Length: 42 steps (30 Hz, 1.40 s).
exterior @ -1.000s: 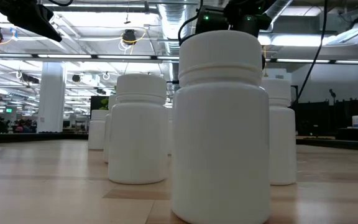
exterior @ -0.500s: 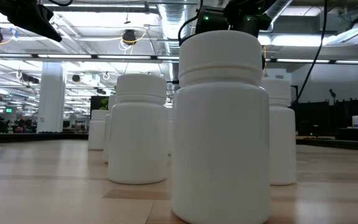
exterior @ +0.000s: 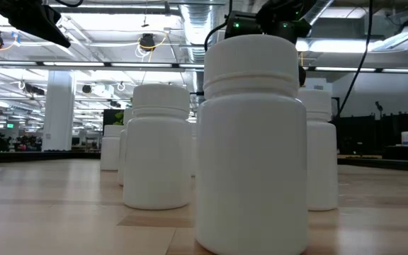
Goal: Pick and place pill bottles into a basket
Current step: Put the white medicine bottle into the yellow bin
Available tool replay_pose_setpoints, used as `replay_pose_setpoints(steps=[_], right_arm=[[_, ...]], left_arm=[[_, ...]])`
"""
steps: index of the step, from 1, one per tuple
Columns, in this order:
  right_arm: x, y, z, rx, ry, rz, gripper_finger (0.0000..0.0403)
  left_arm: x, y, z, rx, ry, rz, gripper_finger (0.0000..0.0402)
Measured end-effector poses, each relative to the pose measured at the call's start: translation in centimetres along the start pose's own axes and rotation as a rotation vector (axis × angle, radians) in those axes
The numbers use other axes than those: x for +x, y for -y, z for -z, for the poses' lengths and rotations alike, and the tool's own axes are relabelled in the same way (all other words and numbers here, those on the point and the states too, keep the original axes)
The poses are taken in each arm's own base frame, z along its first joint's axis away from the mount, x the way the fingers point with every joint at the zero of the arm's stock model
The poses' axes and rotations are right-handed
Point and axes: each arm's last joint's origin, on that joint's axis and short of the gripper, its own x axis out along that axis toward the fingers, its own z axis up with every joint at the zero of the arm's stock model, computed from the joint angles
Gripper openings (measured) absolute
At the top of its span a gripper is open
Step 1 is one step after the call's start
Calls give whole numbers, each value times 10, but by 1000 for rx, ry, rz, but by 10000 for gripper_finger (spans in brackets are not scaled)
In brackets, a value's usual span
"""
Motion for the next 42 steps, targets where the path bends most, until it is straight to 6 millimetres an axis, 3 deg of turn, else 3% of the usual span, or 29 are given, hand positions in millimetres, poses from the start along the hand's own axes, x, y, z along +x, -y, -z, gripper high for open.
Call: replay_pose_setpoints(steps=[26,42], right_arm=[[0,0,0,1,0,0,209],[0,0,2,1,-15,-1,204]], left_arm=[[0,0,0,0,0,0,0],[0,0,0,0,0,0,0]])
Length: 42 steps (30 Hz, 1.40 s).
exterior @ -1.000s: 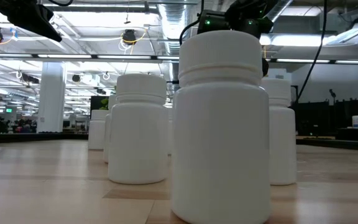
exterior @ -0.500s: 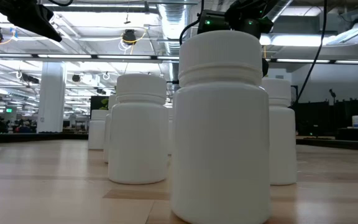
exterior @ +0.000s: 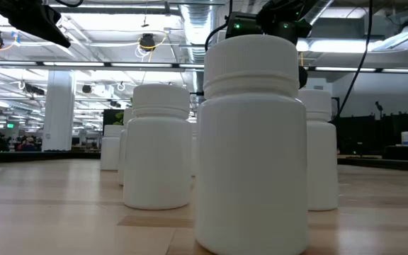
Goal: Pick and place pill bottles into a basket
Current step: Put the white medicine bottle into the yellow bin
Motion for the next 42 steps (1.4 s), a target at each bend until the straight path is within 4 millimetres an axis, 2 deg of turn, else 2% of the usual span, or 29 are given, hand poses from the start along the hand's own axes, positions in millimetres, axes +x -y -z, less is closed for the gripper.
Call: replay_pose_setpoints(steps=[11,19,25,32,37,42], right_arm=[[-1,0,3,2,-26,0,200],[-16,2,-2,-11,-15,2,196],[-31,1,-3,-28,-71,-7,197],[-67,-4,4,-24,-156,-27,187],[-112,-12,22,23,2,-30,173],[-154,-26,56,93,206,-31,159]], left_arm=[[0,0,0,0,0,0,0],[0,0,0,0,-1,0,0],[0,0,0,0,-1,0,0],[0,0,0,0,0,0,0],[0,0,0,0,0,0,0],[0,0,0,0,0,0,0]])
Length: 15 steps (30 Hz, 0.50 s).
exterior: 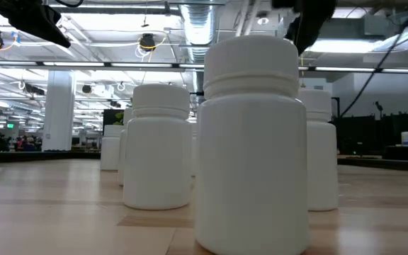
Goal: Pick and place pill bottles into a basket
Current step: Put the white medicine bottle into the yellow bin
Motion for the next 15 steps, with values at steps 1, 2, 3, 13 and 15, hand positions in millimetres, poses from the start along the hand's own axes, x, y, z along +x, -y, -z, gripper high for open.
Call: replay_pose_setpoints(steps=[1,2,3,13,15], right_arm=[[-6,-3,8,17,34,-7,156],[-11,-6,16,38,67,-16,154],[-15,-10,23,62,107,-29,152],[29,-53,86,182,287,-78,144],[41,-61,91,173,317,-97,145]], left_arm=[[0,0,0,0,0,0,0],[0,0,0,0,0,0,0],[0,0,0,0,0,0,0],[0,0,0,0,0,0,0],[0,0,0,0,0,0,0]])
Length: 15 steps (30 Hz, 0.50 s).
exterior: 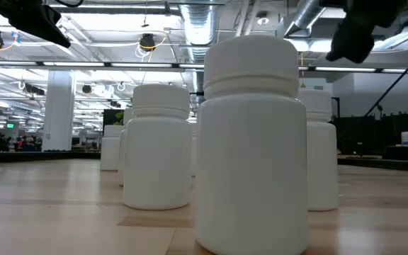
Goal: Pick and place pill bottles into a basket
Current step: Put the white medicine bottle into the yellow bin
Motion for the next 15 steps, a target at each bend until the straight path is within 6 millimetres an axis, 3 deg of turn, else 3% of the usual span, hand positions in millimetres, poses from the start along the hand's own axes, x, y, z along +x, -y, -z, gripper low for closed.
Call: replay_pose_setpoints(steps=[5,15], right_arm=[[23,-12,15,-80,-17,-40,144],[66,-23,17,-213,-130,3,131]], left_arm=[[0,0,0,0,0,0,0],[0,0,0,0,0,0,0]])
